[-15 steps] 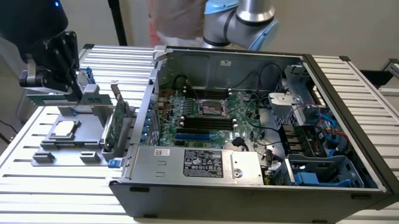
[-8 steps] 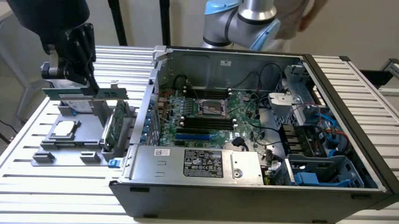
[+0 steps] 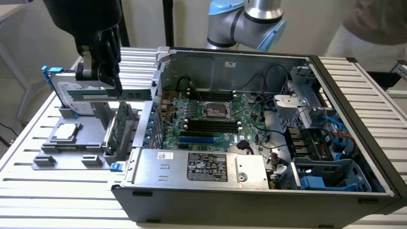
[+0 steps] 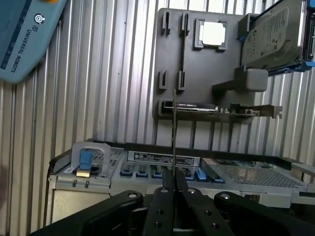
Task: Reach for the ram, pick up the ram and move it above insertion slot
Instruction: 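Pick up the ram and move it above insertion slot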
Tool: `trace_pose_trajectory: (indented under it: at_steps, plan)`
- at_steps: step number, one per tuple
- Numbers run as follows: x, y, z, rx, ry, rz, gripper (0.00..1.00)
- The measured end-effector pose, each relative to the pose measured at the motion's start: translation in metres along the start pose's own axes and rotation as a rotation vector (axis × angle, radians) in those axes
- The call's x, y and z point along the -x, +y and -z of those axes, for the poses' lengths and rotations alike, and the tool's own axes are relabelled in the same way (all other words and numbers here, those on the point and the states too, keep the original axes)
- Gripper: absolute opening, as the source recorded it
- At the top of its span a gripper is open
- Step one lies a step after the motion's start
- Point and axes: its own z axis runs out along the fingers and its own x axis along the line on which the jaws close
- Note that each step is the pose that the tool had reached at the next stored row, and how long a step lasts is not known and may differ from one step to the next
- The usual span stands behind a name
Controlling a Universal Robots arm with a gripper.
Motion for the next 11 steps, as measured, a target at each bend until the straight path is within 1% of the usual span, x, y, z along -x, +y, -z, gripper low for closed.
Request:
trace_pose_trajectory:
  at_steps: [6, 11]
  plan:
    - [-0.002, -0.0274, 0.0004, -0.0007, -0.0080, 0.000, 0.13]
    - [-0.004, -0.0500, 0.0009, -0.0011, -0.0128, 0.000, 0.13]
